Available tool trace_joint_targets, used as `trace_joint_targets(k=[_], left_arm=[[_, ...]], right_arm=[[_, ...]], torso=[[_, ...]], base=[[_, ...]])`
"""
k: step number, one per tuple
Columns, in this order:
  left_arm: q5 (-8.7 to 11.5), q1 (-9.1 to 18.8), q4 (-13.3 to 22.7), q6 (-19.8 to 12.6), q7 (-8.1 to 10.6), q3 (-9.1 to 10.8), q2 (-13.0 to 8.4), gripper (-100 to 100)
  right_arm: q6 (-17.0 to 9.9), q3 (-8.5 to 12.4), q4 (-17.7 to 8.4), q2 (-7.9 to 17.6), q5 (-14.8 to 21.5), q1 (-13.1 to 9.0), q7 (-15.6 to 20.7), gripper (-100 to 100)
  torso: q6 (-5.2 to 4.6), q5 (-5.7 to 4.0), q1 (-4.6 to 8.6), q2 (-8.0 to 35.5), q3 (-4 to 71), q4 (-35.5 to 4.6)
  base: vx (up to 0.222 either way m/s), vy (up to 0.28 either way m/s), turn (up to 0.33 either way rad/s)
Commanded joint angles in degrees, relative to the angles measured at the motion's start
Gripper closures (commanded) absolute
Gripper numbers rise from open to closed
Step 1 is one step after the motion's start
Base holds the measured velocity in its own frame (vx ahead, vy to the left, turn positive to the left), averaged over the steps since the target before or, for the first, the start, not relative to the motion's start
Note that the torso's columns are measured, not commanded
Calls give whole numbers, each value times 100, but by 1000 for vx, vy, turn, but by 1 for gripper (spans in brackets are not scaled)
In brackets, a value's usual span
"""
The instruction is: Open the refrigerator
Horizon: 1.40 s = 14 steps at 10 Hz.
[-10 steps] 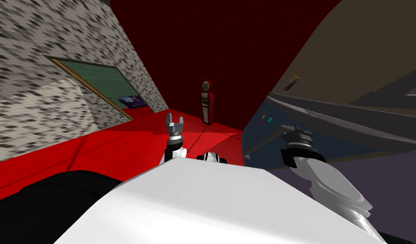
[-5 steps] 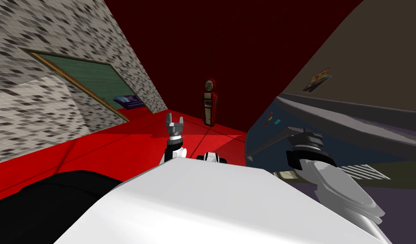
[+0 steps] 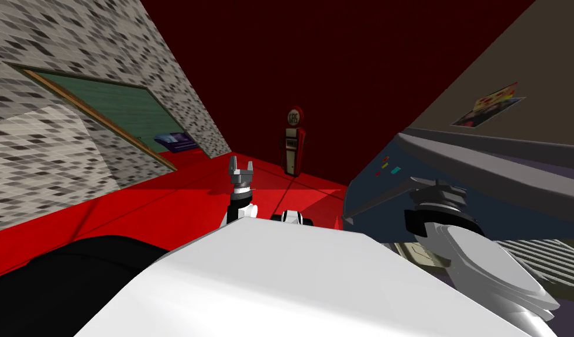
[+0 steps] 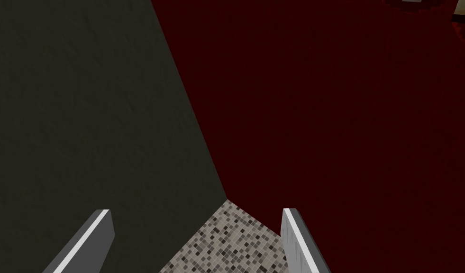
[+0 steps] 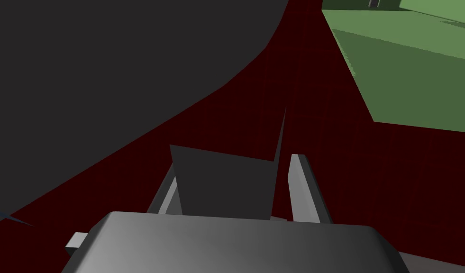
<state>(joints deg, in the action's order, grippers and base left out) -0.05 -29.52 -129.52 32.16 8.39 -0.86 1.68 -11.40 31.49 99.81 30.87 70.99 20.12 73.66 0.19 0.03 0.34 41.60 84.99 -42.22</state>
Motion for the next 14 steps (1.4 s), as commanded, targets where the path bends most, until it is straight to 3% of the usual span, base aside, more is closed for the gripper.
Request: trace_joint_targets(k=[1,3,5,14], left_arm=[[0,0,0,0,0,0,0,0],[0,1,0,0,0,0,-1,0],[0,1,0,0,0,1,-1,0],[0,0,-1,0,0,1,-1,0]], right_arm=[[-189,171,-113,89,-199,20,122,100],[-261,274,-206,119,-289,31,185,100],[-251,225,-202,84,-267,36,187,100],[-968,703,-667,121,-542,-81,655,100]], torso=[[3,-4,5,16,-7,1],[3,1,11,39,-17,-6],[1,1,11,50,-25,-9],[8,13,49,31,-7,-8]], base=[[257,250,-37],[220,212,-17],[126,147,-19],[279,187,-3]])
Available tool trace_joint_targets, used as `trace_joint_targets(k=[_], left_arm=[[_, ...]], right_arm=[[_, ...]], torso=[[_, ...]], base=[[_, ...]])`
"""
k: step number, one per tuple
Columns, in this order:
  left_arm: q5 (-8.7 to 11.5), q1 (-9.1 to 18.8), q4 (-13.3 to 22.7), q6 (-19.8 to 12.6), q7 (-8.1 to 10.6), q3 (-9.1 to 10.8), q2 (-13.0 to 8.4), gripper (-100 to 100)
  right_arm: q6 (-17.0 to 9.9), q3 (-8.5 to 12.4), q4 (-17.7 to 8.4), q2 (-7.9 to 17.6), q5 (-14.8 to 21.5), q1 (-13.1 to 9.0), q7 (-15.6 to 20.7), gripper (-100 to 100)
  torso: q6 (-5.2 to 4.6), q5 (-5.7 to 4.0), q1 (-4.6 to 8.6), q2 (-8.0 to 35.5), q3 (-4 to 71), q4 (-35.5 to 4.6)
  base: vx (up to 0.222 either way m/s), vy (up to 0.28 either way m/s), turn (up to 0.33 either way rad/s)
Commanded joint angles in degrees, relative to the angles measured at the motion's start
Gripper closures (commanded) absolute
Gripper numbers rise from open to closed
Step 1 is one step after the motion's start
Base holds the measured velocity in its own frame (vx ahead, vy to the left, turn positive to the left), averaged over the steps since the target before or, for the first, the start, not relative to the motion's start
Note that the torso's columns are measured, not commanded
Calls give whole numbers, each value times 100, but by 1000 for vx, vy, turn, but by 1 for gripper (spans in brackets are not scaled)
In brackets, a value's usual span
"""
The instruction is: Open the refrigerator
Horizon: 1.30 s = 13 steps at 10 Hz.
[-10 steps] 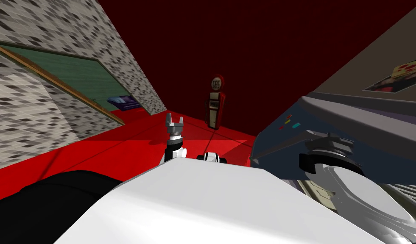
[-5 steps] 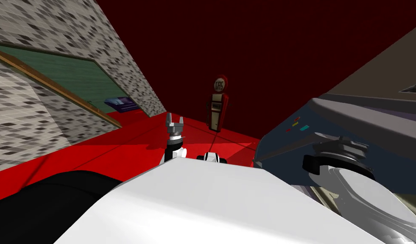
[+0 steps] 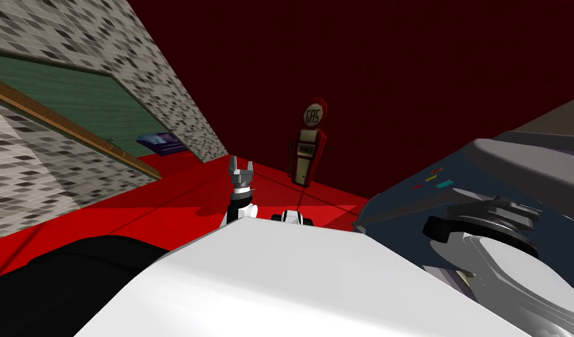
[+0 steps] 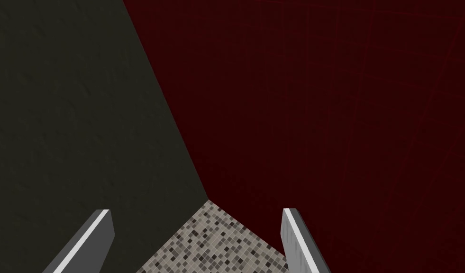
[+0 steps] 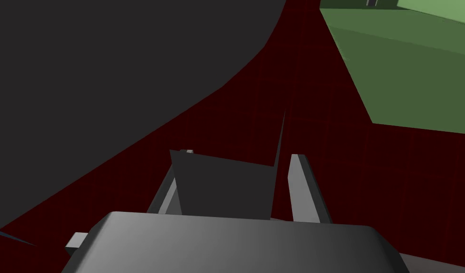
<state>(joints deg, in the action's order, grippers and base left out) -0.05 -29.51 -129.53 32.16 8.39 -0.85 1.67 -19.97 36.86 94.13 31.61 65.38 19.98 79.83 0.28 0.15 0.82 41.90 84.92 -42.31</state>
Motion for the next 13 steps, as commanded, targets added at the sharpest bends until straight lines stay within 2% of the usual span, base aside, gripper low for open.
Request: trace_joint_targets(k=[1,2,3,5,6,7,8,9,10,11,12,13], left_arm=[[0,0,0,0,0,0,0,0],[0,-1,0,0,0,0,0,0],[0,-1,0,0,0,0,0,0],[0,-1,0,0,0,0,0,0],[0,-1,0,0,0,0,0,0],[0,1,0,0,0,1,-1,0],[0,1,1,-1,0,1,-1,0],[0,1,0,0,0,1,-1,0],[0,1,0,0,0,1,-1,0],[0,1,0,0,0,1,-1,0],[0,1,0,0,0,1,-1,0],[0,1,0,0,0,1,-1,0]], right_arm=[[-230,245,-174,53,-28,-86,115,100],[-350,324,-249,59,-74,-104,193,100],[-350,324,-249,59,-74,-104,193,100],[-589,482,-400,71,-166,-141,349,100],[-522,383,-388,51,-167,-148,322,100],[-709,470,-432,32,-168,-193,408,100],[-709,470,-432,32,-168,-193,408,100],[-873,547,-471,14,-155,-230,484,100],[-873,547,-471,14,-155,-230,484,100],[-1038,625,-509,-5,-142,-266,560,100],[-1038,625,-509,-5,-142,-266,560,100],[-1202,702,-547,-23,-129,-303,636,100]], torso=[[-4,2,-6,-5,0,-2],[-7,3,2,-30,14,2],[-11,-2,2,-28,15,6],[-13,-4,-20,16,-14,1],[-21,-3,-30,19,-17,-1],[-30,-15,-27,83,-53,-8],[-37,-20,-42,68,-55,-8],[-32,-19,-50,44,-39,-2],[-29,-17,-45,27,-27,1],[-29,-12,-25,28,-23,0],[-36,-5,-7,22,-19,-5],[-40,-1,0,31,-20,-7]], base=[[391,173,4],[384,223,3],[352,219,-5],[361,193,7],[176,91,4],[201,83,37],[245,73,-1],[246,51,16],[220,26,12],[231,38,33],[222,41,18],[256,59,29]])
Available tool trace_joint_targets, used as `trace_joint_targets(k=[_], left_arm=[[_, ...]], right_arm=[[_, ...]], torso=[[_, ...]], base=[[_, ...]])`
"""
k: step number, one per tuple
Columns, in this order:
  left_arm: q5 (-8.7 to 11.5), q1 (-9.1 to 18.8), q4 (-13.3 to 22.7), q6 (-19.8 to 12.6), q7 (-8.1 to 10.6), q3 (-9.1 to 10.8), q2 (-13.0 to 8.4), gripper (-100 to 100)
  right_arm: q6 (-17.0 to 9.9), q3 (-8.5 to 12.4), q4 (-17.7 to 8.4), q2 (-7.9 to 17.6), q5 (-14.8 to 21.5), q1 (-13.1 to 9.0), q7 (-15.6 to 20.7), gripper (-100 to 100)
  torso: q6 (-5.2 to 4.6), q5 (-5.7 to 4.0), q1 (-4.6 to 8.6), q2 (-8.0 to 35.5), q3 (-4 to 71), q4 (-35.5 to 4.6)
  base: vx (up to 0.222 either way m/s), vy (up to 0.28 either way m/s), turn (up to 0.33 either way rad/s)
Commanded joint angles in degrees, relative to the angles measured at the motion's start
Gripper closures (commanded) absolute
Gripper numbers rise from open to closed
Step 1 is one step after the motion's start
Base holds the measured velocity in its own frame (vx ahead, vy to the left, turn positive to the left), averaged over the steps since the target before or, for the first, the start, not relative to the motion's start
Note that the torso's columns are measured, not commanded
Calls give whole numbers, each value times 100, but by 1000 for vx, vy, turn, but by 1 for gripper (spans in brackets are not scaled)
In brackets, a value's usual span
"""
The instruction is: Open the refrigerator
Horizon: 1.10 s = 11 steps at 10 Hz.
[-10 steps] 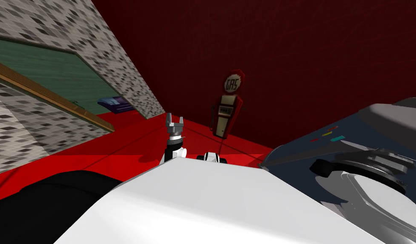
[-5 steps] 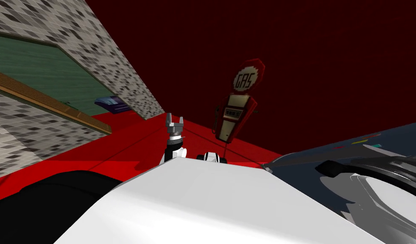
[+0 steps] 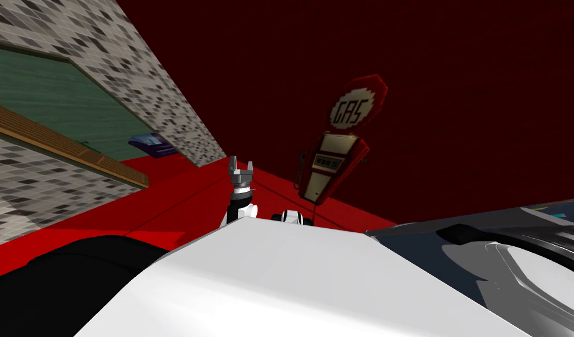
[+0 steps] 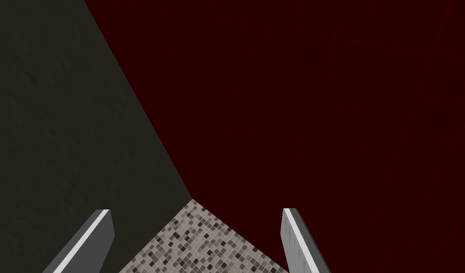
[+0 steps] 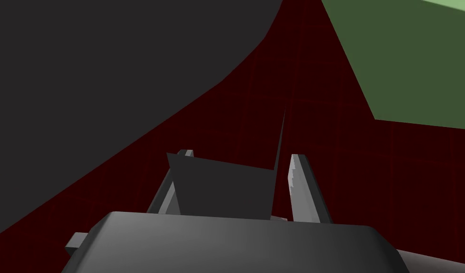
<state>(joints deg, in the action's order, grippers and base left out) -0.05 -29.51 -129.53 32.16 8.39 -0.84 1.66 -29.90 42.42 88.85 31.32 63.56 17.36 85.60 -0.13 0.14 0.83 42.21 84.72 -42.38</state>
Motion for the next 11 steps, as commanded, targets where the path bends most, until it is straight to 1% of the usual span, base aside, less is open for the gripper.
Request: trace_joint_targets(k=[1,2,3,4,5,6,7,8,9,10,11], left_arm=[[0,0,0,0,0,0,0,0],[0,0,0,0,0,0,0,0],[0,-1,0,0,0,0,0,0],[0,0,0,0,0,0,0,0],[0,-1,0,0,0,0,0,0],[0,0,0,0,0,0,0,0],[0,-1,0,0,0,0,0,0],[0,0,0,0,0,0,0,0],[0,-1,0,0,0,1,0,0],[0,-1,0,0,0,1,0,0],[0,0,0,0,0,1,0,0]], right_arm=[[-209,146,-20,6,54,-41,59,100],[-373,223,-58,-12,67,-78,136,100],[-373,223,-58,-12,67,-78,136,100],[-537,301,-96,-31,80,-114,212,100],[-537,301,-96,-31,80,-114,212,100],[-701,378,-135,-49,93,-151,288,100],[-701,378,-135,-49,93,-151,288,100],[-512,141,27,121,20,37,9,-100],[-512,141,27,121,20,37,9,-100],[-382,-31,237,289,-28,235,-190,-100],[-382,-31,237,328,-28,235,-253,-100]], torso=[[-5,-2,-11,-4,-1,1],[-6,-4,-12,8,-8,2],[-9,-2,-7,-1,-4,1],[-7,-1,15,8,-4,0],[-11,0,25,1,-1,-1],[-18,11,23,25,-9,-6],[-22,12,23,14,-6,-6],[-21,7,11,30,-14,-4],[-41,27,12,37,-13,-10],[-46,34,12,63,-24,-18],[-38,58,21,52,-13,-24]], base=[[237,45,6],[285,41,27],[267,11,3],[291,27,31],[246,37,22],[292,10,23],[253,18,13],[252,7,-294],[195,10,-411],[200,12,-398],[165,8,-341]])
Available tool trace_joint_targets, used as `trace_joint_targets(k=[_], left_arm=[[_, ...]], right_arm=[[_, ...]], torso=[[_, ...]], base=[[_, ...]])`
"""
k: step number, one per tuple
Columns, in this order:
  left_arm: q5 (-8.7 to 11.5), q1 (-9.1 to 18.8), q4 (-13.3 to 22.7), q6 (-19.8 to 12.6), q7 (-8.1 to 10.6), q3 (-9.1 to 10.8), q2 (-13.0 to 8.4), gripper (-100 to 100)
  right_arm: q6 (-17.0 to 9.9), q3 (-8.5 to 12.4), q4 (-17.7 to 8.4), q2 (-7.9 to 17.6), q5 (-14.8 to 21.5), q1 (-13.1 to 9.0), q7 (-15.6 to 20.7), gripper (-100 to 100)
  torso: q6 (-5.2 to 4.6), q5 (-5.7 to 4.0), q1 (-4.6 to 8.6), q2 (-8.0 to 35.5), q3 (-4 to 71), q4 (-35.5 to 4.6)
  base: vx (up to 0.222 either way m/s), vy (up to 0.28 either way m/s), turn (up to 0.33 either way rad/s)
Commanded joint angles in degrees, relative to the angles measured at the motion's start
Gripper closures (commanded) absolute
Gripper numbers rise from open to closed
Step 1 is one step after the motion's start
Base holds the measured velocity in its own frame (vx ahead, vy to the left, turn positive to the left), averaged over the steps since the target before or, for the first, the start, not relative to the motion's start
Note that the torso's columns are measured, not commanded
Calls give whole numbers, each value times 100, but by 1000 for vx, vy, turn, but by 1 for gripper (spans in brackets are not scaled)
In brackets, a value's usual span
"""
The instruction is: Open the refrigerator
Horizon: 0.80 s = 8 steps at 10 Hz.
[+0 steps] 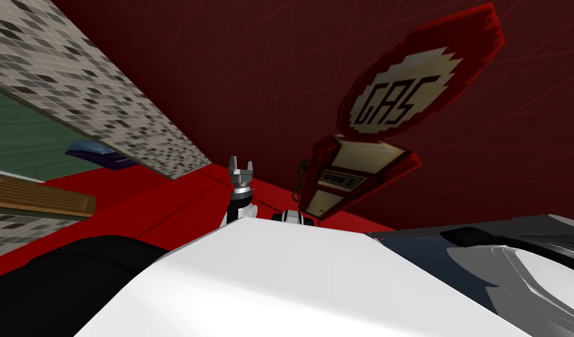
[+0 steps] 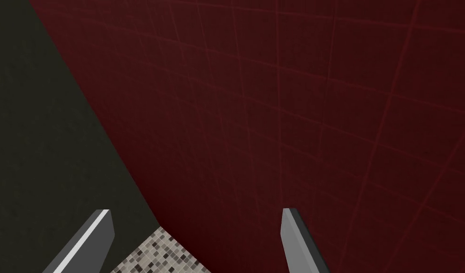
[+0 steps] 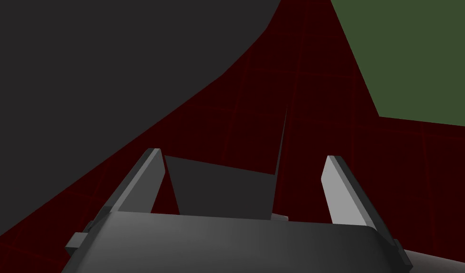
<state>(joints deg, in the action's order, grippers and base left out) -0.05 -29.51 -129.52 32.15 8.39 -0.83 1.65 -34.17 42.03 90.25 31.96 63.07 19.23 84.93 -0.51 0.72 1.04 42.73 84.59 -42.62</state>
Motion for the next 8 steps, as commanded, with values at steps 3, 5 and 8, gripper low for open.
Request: trace_joint_targets(k=[3,5,8], left_arm=[[0,4,0,-1,0,-1,0,0],[0,4,1,-1,0,-1,0,0],[0,3,0,-1,0,-1,0,0]], right_arm=[[44,8,97,263,21,48,-186,-100],[44,8,97,263,21,48,-186,-100],[44,8,97,263,21,48,-186,-100]], torso=[[4,22,38,1,8,-12],[3,27,31,-19,18,-11],[2,32,13,-38,29,-6]], base=[[15,3,-49],[-24,-11,5],[11,3,-7]])
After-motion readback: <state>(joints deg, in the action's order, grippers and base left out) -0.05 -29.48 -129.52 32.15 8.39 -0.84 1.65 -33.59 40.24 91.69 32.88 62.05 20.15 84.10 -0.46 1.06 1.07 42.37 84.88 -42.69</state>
